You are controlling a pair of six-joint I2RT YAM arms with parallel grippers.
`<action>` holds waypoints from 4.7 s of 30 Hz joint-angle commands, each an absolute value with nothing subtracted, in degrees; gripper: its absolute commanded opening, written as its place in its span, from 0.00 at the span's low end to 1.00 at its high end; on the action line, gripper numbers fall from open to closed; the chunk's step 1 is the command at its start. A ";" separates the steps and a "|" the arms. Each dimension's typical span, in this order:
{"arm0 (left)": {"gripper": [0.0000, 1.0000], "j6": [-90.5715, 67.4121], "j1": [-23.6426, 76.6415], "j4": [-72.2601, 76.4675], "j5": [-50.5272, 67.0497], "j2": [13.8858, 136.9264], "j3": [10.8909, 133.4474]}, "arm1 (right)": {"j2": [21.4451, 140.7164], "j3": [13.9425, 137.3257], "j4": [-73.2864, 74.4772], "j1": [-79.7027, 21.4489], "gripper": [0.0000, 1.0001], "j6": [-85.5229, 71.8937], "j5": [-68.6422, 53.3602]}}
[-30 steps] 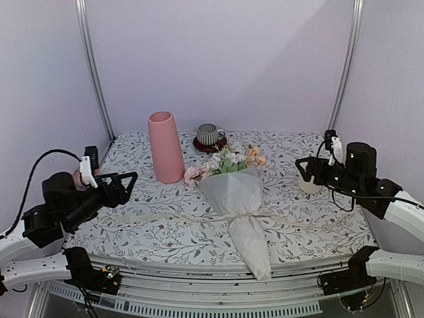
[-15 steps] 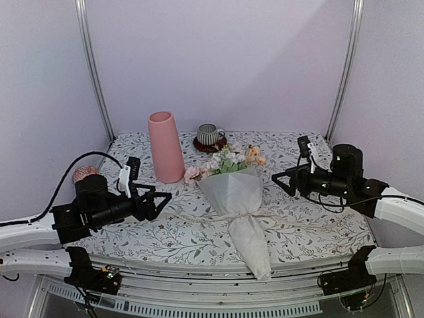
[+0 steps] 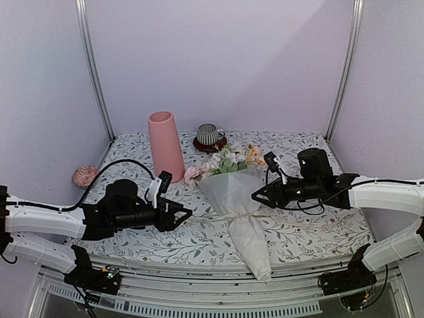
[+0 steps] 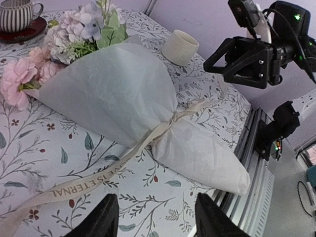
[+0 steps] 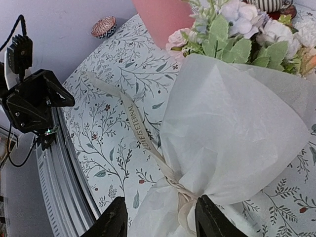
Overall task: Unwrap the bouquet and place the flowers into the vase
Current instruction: Untie the ribbon from the folded wrapping paper, then untie the half-tied ribbon from the folded wrapping paper.
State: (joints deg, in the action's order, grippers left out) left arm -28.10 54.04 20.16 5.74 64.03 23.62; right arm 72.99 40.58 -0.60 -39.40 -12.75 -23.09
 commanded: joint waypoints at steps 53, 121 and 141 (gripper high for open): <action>0.44 -29.84 63.55 45.04 4.54 97.40 33.40 | 75.45 35.74 -11.99 -42.76 0.25 4.11 -14.38; 0.30 -26.86 64.14 24.44 -2.21 87.63 35.87 | 96.04 44.05 -11.43 -47.95 0.11 -2.73 -15.60; 0.27 -26.20 64.66 24.13 -0.41 91.19 38.74 | 89.41 46.11 -6.83 -47.90 0.02 -2.48 -14.71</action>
State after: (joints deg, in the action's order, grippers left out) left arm -26.98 64.14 24.08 -1.50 89.82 37.17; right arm 91.61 44.73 -9.28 -48.25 -3.40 -16.78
